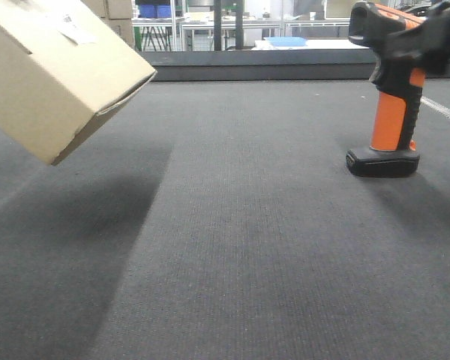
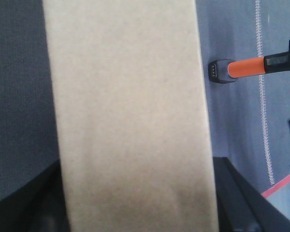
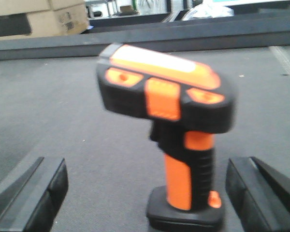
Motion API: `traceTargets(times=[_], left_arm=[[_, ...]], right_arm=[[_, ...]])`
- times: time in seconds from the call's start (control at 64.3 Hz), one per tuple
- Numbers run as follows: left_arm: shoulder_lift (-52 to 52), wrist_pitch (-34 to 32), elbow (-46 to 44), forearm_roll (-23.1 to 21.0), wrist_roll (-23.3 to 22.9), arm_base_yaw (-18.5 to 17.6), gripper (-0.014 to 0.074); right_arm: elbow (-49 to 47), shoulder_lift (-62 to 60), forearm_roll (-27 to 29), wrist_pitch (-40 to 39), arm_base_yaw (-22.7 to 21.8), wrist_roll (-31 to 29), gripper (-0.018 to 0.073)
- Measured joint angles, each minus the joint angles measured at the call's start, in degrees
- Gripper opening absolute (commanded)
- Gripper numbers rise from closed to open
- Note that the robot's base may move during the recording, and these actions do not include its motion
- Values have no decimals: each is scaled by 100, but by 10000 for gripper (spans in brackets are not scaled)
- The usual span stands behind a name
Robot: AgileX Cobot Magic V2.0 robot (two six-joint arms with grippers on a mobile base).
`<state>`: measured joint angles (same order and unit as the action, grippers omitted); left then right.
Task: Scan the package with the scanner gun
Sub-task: 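Grasp the orange scanner gun by its handle with the right gripper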
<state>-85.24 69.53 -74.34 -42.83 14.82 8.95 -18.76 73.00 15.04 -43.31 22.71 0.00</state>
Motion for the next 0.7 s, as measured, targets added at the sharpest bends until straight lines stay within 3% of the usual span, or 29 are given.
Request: traceTargets(times=[0.233,0.7], left_arm=[[0,0,0,0,0,0,-111],[0,-10,0,-4,0,0,-111]], right_arm=[[-238,885,651,-549,28,0,570],[-907,1691,733,-781,28,0,570]])
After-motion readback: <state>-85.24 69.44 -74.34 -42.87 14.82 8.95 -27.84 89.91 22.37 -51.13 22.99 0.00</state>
